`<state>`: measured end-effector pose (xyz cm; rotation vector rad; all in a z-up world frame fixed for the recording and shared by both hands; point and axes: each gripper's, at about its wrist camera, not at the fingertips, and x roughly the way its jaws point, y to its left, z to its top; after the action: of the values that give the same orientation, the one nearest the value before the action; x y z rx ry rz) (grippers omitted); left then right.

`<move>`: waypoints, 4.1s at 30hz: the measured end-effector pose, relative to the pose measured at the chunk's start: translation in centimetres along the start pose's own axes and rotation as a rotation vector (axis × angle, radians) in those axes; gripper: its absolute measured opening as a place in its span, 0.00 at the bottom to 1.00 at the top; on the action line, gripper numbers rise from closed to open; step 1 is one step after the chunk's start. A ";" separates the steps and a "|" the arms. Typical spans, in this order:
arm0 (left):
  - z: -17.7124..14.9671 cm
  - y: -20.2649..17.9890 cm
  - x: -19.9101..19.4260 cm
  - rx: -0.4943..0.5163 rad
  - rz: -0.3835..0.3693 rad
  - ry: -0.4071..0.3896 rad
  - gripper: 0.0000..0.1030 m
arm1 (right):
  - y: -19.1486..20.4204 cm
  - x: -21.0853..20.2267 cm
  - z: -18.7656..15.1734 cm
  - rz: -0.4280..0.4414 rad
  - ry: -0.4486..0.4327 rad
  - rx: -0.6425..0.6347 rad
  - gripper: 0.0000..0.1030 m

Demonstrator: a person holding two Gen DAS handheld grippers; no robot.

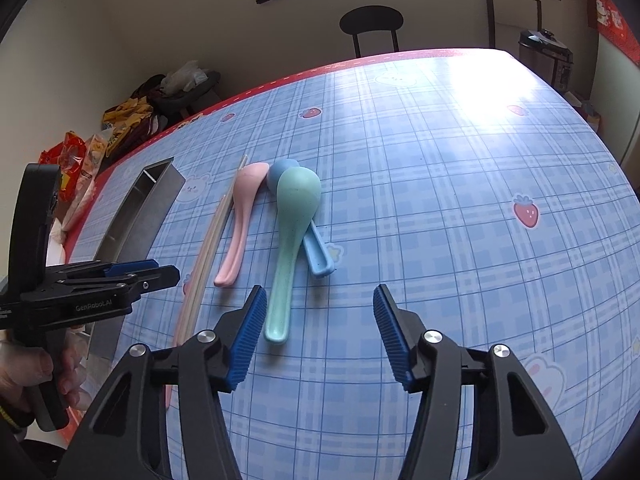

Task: Organize utensils
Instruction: 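Close the right tool on the teal spoon handle while the left tool grasps a pink chopstick, then lift and carry the teal spoon and pink chopstick toward the steel caddy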

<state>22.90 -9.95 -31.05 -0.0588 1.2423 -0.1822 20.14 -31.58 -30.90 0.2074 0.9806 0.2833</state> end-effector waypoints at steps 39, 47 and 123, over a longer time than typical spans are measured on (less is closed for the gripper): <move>0.4 -2.1 2.8 0.036 -0.084 -0.004 0.14 | 4.5 6.2 3.3 -0.092 0.061 -0.031 0.19; -0.2 -1.7 2.6 0.025 -0.094 -0.018 0.14 | 5.9 7.4 2.9 -0.183 0.066 -0.083 0.19; -4.4 0.4 -5.4 -0.003 -0.136 -0.090 0.10 | 2.8 -1.6 -4.5 0.184 0.024 0.265 0.14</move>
<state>17.09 -8.42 -27.45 -0.1530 1.1497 -0.2930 15.11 -29.24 -31.21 0.5386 1.0236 0.3245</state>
